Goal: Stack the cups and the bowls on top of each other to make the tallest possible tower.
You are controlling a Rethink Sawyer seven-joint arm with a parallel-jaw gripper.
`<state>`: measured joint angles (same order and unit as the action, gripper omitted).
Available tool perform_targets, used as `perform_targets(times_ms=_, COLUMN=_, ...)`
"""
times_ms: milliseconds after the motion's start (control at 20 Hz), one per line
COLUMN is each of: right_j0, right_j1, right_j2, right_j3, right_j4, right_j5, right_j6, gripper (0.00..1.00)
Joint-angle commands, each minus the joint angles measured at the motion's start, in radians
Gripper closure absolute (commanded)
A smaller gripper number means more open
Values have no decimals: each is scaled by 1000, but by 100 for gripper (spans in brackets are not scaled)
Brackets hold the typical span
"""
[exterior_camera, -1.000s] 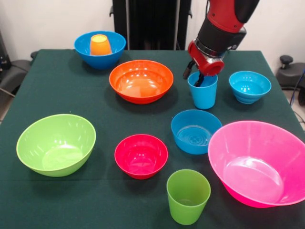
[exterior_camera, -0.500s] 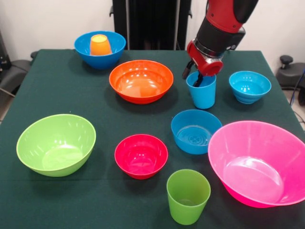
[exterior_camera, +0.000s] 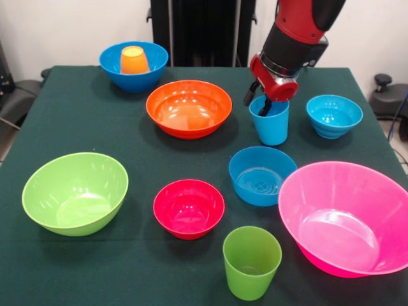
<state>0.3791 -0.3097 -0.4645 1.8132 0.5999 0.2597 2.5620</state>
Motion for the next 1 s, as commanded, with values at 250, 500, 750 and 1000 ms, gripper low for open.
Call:
perform_targets(times_ms=250, right_j0=-26, right_j1=6, right_j2=103, right_j3=10, right_j4=-60, right_j5=-14, right_j6=69, gripper=0)
perform_targets(times_ms=500, right_j0=-28, right_j1=3, right_j2=104, right_j3=12, right_j4=-62, right_j5=-13, right_j6=66, gripper=0)
perform_targets(times_ms=750, right_j0=-31, right_j1=1, right_j2=107, right_j3=15, right_j4=-63, right_j5=-13, right_j6=63, gripper=0)
perform_targets(times_ms=1000, right_j0=-32, right_j1=-1, right_j2=106, right_j3=14, right_j4=-63, right_j5=-8, right_j6=62, gripper=0)
